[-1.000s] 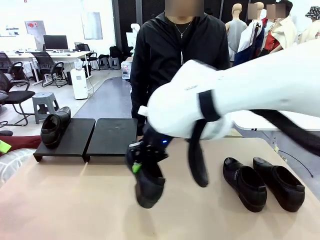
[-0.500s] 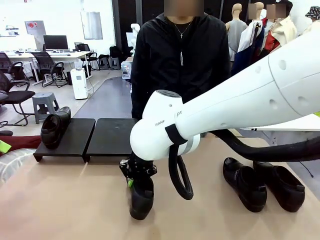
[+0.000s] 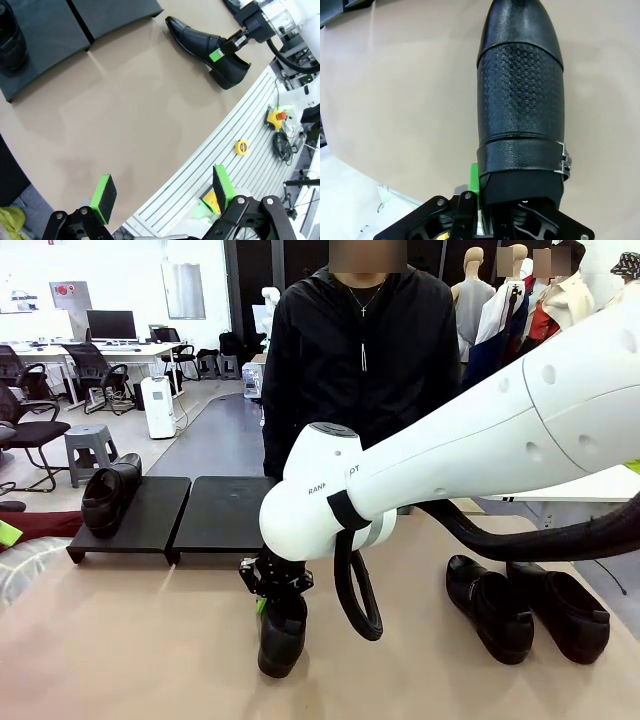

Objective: Organize the shoes by placing them on the stand.
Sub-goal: Pick up one Shoe and place it in the middle of the table.

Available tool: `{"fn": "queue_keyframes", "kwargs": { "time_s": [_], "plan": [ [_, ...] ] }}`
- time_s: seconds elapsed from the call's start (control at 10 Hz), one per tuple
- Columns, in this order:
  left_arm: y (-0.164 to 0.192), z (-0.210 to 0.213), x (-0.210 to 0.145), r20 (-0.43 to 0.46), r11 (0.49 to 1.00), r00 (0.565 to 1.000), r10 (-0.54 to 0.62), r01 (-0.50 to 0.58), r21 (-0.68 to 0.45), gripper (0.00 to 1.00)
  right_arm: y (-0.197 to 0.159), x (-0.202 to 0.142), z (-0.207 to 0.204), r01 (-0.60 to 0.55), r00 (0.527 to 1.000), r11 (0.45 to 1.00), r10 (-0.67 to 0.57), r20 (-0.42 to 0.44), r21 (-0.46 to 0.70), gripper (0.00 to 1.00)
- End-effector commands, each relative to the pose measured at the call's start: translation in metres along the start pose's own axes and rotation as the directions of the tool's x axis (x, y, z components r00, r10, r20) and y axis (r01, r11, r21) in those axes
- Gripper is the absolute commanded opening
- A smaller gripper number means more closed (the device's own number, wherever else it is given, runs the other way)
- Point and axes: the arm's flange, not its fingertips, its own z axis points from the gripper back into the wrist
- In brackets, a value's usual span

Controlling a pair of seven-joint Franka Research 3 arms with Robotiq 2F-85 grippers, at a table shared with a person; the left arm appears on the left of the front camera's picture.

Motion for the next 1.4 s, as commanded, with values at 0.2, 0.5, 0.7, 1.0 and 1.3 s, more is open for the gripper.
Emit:
{"fn": "queue_keyframes", "kwargs": {
  "time_s": [0.2,0.5,0.7,1.0,1.3],
  "plan": [
    [0.002,0.002,-0.003,-0.003,1.0,1.0,-0.021,0.021,-0.005,1.0,0.004,0.007,0.01,-0.03,0.999,1.0,0.03,-0.039,0.003,1.0],
    [0.002,0.002,-0.003,-0.003,1.0,1.0,-0.021,0.021,-0.005,1.0,-0.044,0.012,0.084,-0.084,0.987,0.988,0.1,-0.124,0.129,1.0],
    [0.002,0.002,-0.003,-0.003,1.0,1.0,-0.021,0.021,-0.005,1.0,-0.11,0.016,0.147,-0.044,0.986,0.977,0.076,-0.146,0.211,1.0],
    [0.002,0.002,-0.003,-0.003,1.0,1.0,-0.021,0.021,-0.005,1.0,-0.254,-0.01,0.242,0.021,0.991,0.955,0.02,-0.136,0.294,1.0],
    [0.002,0.002,-0.003,-0.003,1.0,1.0,-0.021,0.021,-0.005,1.0,-0.381,-0.057,0.298,0.082,0.996,0.931,-0.071,-0.045,0.355,1.0]
  ]
}}
